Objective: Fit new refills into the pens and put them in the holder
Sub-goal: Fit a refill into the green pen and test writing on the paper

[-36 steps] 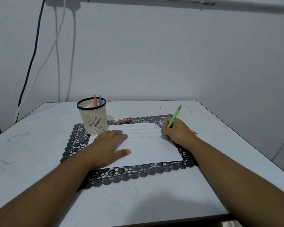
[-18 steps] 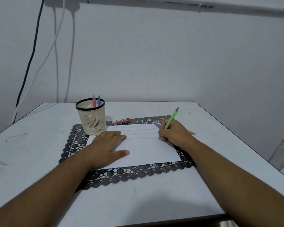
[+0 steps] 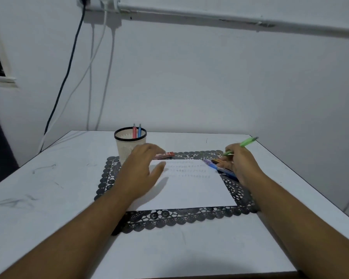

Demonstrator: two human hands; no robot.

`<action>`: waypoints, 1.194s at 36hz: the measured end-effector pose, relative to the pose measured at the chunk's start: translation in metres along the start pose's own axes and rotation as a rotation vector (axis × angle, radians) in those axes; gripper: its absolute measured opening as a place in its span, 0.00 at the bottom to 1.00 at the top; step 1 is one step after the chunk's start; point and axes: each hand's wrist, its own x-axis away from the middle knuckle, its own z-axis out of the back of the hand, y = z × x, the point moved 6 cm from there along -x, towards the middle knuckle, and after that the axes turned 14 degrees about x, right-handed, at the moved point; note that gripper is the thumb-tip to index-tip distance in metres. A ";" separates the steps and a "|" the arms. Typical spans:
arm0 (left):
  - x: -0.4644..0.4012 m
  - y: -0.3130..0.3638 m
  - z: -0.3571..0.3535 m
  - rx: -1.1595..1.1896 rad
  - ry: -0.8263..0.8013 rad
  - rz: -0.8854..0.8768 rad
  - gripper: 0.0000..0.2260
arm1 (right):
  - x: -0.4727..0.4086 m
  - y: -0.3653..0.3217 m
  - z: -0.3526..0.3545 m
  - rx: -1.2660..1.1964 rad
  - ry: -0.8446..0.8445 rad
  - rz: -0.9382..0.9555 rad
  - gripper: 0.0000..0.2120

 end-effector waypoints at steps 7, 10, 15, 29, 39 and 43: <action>0.002 -0.006 0.058 -0.029 0.540 0.017 0.24 | 0.012 -0.035 -0.032 0.248 -0.123 0.168 0.12; 0.005 -0.032 0.066 0.039 0.602 0.162 0.34 | 0.026 -0.060 -0.056 0.315 -0.196 0.331 0.06; 0.005 -0.085 0.049 0.342 0.360 0.544 0.54 | 0.048 -0.113 -0.101 0.250 -0.174 0.597 0.20; 0.008 -0.117 0.032 0.454 0.245 0.623 0.47 | 0.061 -0.174 -0.205 0.609 -0.072 0.936 0.45; 0.009 -0.121 0.033 0.428 0.250 0.625 0.46 | 0.054 -0.160 -0.230 0.796 -0.048 0.960 0.13; 0.009 -0.121 0.033 0.431 0.251 0.605 0.47 | 0.051 -0.152 -0.233 0.844 -0.037 0.936 0.08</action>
